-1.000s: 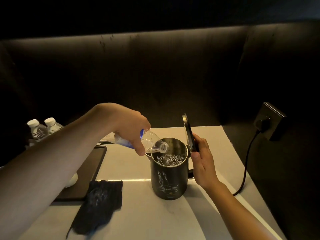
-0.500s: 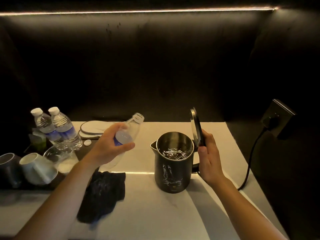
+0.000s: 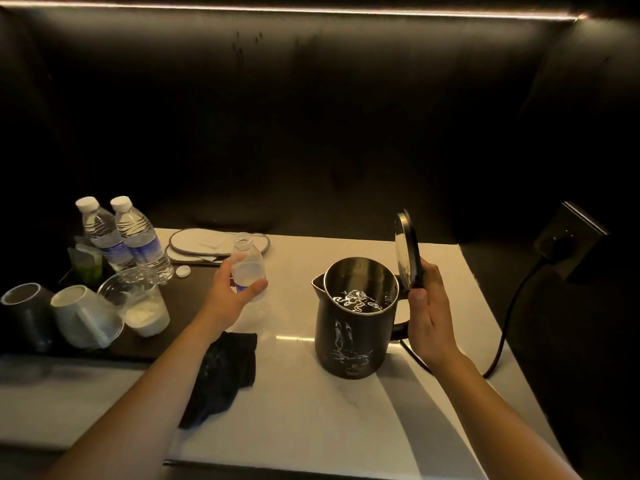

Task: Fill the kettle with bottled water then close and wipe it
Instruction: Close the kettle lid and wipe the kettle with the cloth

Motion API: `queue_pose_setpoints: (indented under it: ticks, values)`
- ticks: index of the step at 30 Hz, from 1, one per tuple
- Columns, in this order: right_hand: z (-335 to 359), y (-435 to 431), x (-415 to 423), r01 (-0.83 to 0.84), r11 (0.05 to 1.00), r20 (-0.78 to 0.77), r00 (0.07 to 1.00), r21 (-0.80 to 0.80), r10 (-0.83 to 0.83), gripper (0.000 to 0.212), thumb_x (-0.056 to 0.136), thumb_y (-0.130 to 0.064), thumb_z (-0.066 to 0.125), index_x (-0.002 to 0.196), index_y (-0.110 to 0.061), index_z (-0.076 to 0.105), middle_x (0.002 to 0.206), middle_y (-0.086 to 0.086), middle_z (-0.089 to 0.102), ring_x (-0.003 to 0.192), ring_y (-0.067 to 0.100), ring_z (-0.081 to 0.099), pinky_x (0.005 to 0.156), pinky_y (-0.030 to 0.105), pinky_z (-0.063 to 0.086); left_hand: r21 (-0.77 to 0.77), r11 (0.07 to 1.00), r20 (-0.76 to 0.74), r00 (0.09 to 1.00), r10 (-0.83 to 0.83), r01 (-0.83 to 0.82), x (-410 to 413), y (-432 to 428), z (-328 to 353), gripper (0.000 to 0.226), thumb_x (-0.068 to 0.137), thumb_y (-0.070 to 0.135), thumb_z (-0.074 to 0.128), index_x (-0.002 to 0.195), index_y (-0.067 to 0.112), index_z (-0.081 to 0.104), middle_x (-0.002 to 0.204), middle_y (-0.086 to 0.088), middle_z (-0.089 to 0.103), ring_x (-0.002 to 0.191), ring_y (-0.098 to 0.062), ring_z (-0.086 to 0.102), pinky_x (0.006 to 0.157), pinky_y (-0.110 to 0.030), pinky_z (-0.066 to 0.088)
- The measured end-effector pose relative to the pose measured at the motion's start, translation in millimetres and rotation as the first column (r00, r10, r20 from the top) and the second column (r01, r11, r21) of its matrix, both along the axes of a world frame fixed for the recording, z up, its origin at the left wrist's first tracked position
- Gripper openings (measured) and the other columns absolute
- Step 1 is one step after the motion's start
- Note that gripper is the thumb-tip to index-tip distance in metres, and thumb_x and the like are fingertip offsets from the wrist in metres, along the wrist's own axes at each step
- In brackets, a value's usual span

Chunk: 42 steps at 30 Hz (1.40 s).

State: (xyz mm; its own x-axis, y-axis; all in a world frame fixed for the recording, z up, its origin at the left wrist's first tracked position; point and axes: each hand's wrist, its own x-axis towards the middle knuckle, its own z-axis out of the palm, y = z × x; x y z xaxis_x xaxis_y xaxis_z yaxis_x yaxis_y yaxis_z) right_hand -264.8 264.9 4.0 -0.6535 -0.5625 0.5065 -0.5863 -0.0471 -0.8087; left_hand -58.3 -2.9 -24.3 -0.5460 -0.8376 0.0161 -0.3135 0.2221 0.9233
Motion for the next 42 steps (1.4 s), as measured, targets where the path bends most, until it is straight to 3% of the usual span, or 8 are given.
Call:
queue_pose_setpoints:
  ticks: [3, 7, 13, 18, 23, 30, 35, 42]
  values:
    - [1.8, 0.2, 1.0, -0.001, 1.0, 0.004, 1.0, -0.005, 0.001, 0.077, 0.1, -0.063, 0.033, 0.141, 0.0, 0.048, 0.12, 0.006, 0.053, 0.108, 0.014, 0.056, 0.09, 0.042, 0.055, -0.016, 1.0, 0.006, 1.0, -0.009, 0.009, -0.1, -1.3, 0.5, 0.072, 0.087, 0.032, 0.078, 0.147, 0.029, 0.037, 0.152, -0.004, 0.041, 0.123, -0.019, 0.044, 0.093, -0.03, 0.043]
    - [2.0, 1.3, 0.9, -0.007, 1.0, 0.007, 1.0, 0.007, 0.007, 0.07, 0.099, -0.055, 0.035, 0.141, 0.0, 0.048, 0.119, 0.008, 0.053, 0.106, 0.012, 0.056, 0.089, 0.044, 0.056, -0.03, 0.999, 0.019, 1.0, -0.014, 0.015, 1.9, -2.7, -3.1, 0.076, 0.083, 0.027, 0.082, 0.145, 0.031, 0.038, 0.149, -0.003, 0.043, 0.123, -0.02, 0.047, 0.082, -0.022, 0.044]
    - [5.7, 8.5, -4.0, -0.079, 0.996, 0.026, 0.997, 0.029, 0.078, 0.059, 0.094, -0.045, 0.037, 0.143, -0.013, 0.047, 0.123, -0.004, 0.053, 0.109, -0.001, 0.054, 0.093, 0.023, 0.05, -0.009, 1.0, 0.153, 0.988, 0.025, -0.024, 18.2, 3.6, -5.2, 0.116, 0.072, 0.038, 0.09, 0.157, 0.039, 0.011, 0.162, -0.009, 0.023, 0.139, -0.033, 0.04, 0.108, -0.054, 0.043]
    - [11.5, 13.5, -21.9, -0.216, 0.976, 0.209, 0.955, 0.007, 0.209, 0.047, 0.099, -0.036, 0.04, 0.146, -0.036, 0.04, 0.123, -0.041, 0.05, 0.112, -0.01, 0.055, 0.089, 0.017, 0.052, -0.243, 0.93, -0.234, 0.947, 0.22, -0.276, 34.6, 56.2, -7.1, 0.071, 0.076, 0.048, 0.081, 0.132, 0.041, 0.038, 0.126, -0.002, 0.051, 0.112, -0.021, 0.055, 0.085, -0.031, 0.046]
    - [43.4, 7.7, -26.9, -0.247, 0.968, 0.169, 0.957, 0.043, 0.237, 0.061, 0.093, -0.08, 0.031, 0.147, -0.051, 0.036, 0.151, -0.023, 0.039, 0.119, -0.021, 0.048, 0.081, 0.0, 0.044, -0.056, 0.984, -0.202, 0.964, -0.175, 0.167, 0.6, 103.3, 3.1, 0.056, 0.087, 0.061, 0.061, 0.135, 0.034, 0.054, 0.132, 0.01, 0.063, 0.119, -0.004, 0.061, 0.096, -0.028, 0.054]
    - [50.7, 2.7, -23.9, -0.346, 0.903, 0.02, 0.936, 0.255, 0.353, 0.052, 0.103, -0.046, 0.044, 0.155, -0.037, 0.039, 0.156, -0.02, 0.034, 0.136, -0.003, 0.039, 0.1, 0.025, 0.053, 0.077, 0.934, -0.203, 0.922, -0.329, 0.35, -32.1, 119.8, -0.3, 0.049, 0.1, 0.045, 0.051, 0.147, 0.033, 0.048, 0.141, 0.016, 0.062, 0.132, -0.007, 0.055, 0.098, -0.018, 0.05]
    - [48.6, -5.5, -22.7, -0.258, 0.811, -0.138, 0.915, 0.525, 0.38, 0.064, 0.098, -0.065, 0.044, 0.156, -0.039, 0.038, 0.161, -0.019, 0.032, 0.14, 0.008, 0.035, 0.11, 0.039, 0.045, 0.102, 0.927, -0.19, 0.922, -0.337, 0.36, -31.6, 119.0, -0.6, 0.051, 0.1, 0.045, 0.051, 0.148, 0.03, 0.047, 0.143, 0.011, 0.062, 0.133, -0.009, 0.054, 0.11, -0.034, 0.046]
    - [51.7, -10.2, -24.9, -0.204, 0.755, -0.183, 0.9, 0.624, 0.395, 0.064, 0.096, -0.067, 0.046, 0.155, -0.041, 0.039, 0.16, -0.016, 0.035, 0.138, 0.012, 0.037, 0.106, 0.04, 0.046, 0.128, 0.929, -0.188, 0.928, -0.321, 0.348, -33.3, 122.9, 4.2, 0.056, 0.097, 0.049, 0.051, 0.149, 0.027, 0.047, 0.142, 0.007, 0.063, 0.133, -0.013, 0.055, 0.111, -0.037, 0.046]
